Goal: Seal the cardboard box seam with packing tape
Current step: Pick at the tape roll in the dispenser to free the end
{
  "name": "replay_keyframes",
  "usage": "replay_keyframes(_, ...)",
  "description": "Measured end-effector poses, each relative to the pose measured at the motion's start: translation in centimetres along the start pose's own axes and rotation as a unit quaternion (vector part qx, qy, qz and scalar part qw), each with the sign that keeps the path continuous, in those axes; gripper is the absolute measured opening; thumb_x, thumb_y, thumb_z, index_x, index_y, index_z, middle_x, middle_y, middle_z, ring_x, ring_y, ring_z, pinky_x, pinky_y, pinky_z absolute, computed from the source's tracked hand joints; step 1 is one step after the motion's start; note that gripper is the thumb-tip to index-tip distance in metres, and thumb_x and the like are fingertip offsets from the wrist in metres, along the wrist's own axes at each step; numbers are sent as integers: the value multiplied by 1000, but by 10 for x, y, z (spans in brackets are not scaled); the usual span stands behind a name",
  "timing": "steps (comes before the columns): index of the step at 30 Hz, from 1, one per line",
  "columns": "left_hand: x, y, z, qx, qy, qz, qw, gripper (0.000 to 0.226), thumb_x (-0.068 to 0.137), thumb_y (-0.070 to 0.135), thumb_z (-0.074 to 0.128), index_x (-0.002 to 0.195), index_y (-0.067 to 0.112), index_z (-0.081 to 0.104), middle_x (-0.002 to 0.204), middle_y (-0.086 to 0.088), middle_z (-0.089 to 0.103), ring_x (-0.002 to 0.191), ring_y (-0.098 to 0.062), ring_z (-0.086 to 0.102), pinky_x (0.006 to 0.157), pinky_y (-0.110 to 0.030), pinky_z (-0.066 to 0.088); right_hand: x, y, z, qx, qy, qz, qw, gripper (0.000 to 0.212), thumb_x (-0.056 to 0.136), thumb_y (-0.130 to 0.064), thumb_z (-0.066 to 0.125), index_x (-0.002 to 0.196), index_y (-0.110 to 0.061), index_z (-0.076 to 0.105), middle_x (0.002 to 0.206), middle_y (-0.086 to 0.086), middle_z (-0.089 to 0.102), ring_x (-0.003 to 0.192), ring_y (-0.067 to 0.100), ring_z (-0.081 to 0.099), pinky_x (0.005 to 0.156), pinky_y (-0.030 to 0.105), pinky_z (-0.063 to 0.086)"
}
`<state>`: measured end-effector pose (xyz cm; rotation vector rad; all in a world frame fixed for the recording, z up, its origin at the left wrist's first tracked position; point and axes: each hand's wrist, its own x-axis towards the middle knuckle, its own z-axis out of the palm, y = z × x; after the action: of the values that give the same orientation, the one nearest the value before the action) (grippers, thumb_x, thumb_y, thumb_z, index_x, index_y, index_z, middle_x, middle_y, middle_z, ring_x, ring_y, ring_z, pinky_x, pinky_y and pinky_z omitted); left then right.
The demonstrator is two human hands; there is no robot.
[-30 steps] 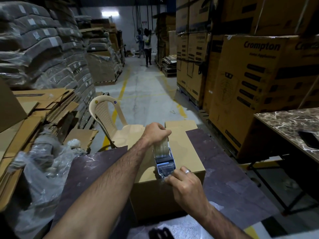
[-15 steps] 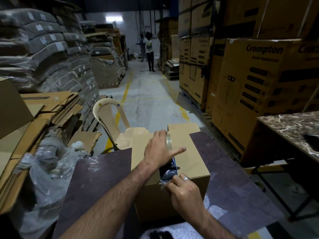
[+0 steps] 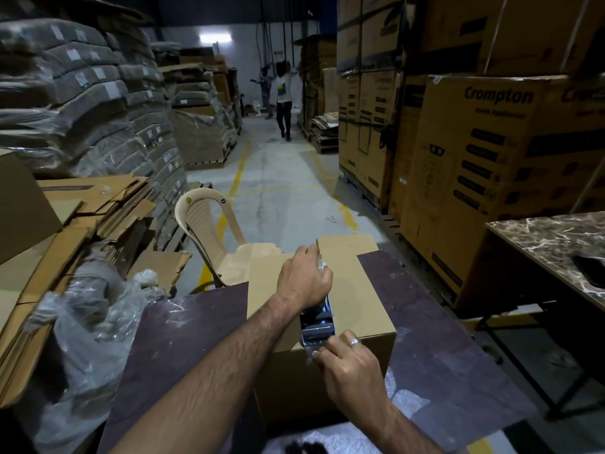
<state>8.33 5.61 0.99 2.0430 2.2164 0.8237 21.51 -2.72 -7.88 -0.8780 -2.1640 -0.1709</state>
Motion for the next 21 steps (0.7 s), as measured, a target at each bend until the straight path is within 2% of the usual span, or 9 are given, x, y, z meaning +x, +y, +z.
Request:
replay_keyframes(4, 9, 3, 2, 35, -23, 1, 999, 31, 88, 28, 45, 109, 6, 54, 109, -14, 58, 98, -32, 56, 85, -38, 42, -1, -1, 1, 10, 7, 2, 1000, 23, 68, -3, 79, 65, -14, 59, 67, 0, 54, 65, 15, 44, 52, 24, 30)
replay_keyframes(7, 16, 4, 0, 55, -44, 4, 998, 29, 86, 27, 45, 101, 5, 58, 104, -16, 61, 92, -31, 57, 77, -35, 40, -3, -2, 2, 16, 14, -4, 1000, 21, 70, -1, 76, 67, -13, 59, 68, 0, 55, 68, 14, 43, 54, 23, 32)
replay_keyframes(10, 28, 1, -5, 70, -108, -12, 992, 32, 85, 28, 46, 97, 5, 64, 104, -17, 66, 91, -32, 59, 74, -33, 42, -10, -7, 2, 12, -7, -46, 999, 13, 83, -13, 63, 70, -15, 65, 70, -2, 60, 70, 10, 47, 54, 20, 42)
replay_keyframes(12, 40, -1, -8, 68, -161, -37, 984, 35, 85, 31, 45, 98, 7, 67, 108, -14, 67, 92, -30, 59, 72, -30, 41, -15, -7, 0, 5, -16, -56, 998, 21, 86, -21, 54, 68, -16, 65, 69, -4, 60, 70, 8, 45, 54, 19, 40)
replay_keyframes(14, 48, -1, -9, 75, -192, -50, 977, 42, 90, 36, 41, 106, 7, 66, 115, -13, 65, 98, -29, 58, 77, -30, 42, -11, -3, -5, -6, -22, -46, 999, 22, 84, -21, 53, 65, -17, 63, 67, -3, 59, 70, 8, 40, 52, 21, 39)
replay_keyframes(17, 50, 0, -8, 83, -216, -50, 972, 63, 97, 51, 26, 119, 4, 63, 128, -15, 60, 112, -30, 56, 94, -37, 44, -11, -3, -8, -15, -25, -45, 999, 22, 83, -19, 51, 64, -17, 62, 67, -4, 58, 69, 9, 39, 51, 21, 36)
replay_keyframes(21, 45, 4, -11, 99, -201, -82, 971, 78, 92, 65, 21, 129, 5, 54, 133, -15, 56, 117, -32, 54, 95, -41, 43, -18, 1, -7, -7, -24, -40, 999, 18, 79, -9, 58, 63, -15, 56, 65, -1, 53, 66, 13, 39, 51, 25, 33)
